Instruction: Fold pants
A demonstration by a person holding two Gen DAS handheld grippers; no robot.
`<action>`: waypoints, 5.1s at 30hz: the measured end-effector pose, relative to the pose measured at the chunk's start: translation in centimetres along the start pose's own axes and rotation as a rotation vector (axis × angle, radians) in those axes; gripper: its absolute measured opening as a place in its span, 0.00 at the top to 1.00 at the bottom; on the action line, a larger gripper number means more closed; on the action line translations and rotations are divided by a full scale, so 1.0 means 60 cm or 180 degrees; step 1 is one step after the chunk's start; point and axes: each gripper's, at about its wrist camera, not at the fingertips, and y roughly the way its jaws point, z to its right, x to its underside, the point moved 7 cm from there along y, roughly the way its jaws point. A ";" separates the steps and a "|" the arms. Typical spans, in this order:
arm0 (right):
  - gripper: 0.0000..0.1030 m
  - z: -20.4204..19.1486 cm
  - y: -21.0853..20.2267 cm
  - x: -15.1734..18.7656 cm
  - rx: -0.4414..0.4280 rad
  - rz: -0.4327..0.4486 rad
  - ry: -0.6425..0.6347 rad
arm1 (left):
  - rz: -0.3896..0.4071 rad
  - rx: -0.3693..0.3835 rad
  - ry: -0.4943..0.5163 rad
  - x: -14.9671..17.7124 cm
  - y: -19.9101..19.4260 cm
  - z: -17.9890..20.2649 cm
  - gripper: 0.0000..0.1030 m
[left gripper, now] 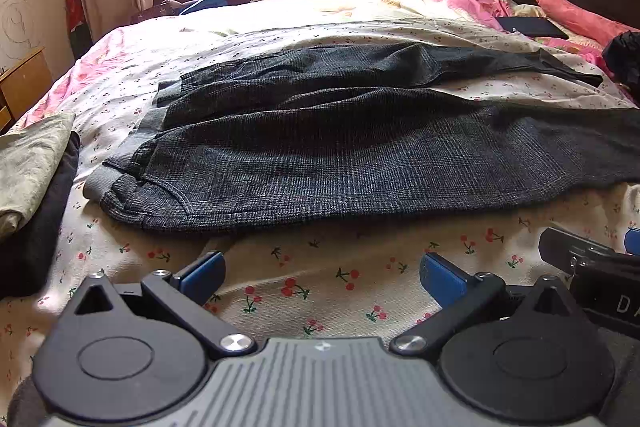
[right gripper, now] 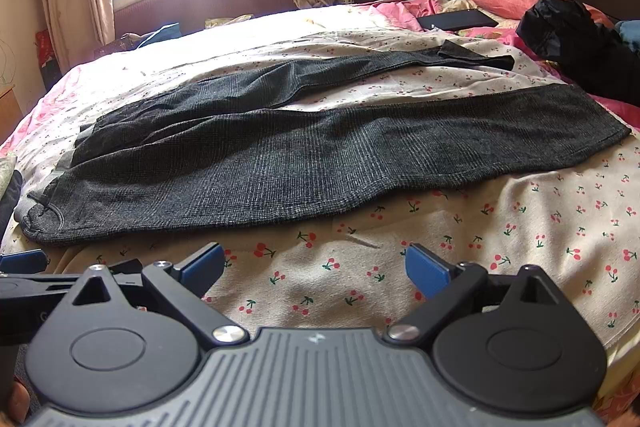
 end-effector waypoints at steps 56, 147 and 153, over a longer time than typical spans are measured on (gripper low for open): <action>0.07 -0.001 0.000 0.001 -0.0001 -0.0014 -0.0003 | -0.0025 0.0002 -0.0001 0.003 0.001 -0.001 0.00; 0.20 -0.071 0.241 -0.237 -0.0402 -0.0252 -0.1207 | 0.0162 -0.0208 0.0920 -0.206 0.150 -0.239 0.00; 0.27 -0.191 0.383 -0.331 -0.0856 -0.0216 -0.2003 | 0.0137 -0.0237 0.1092 -0.307 0.272 -0.313 0.09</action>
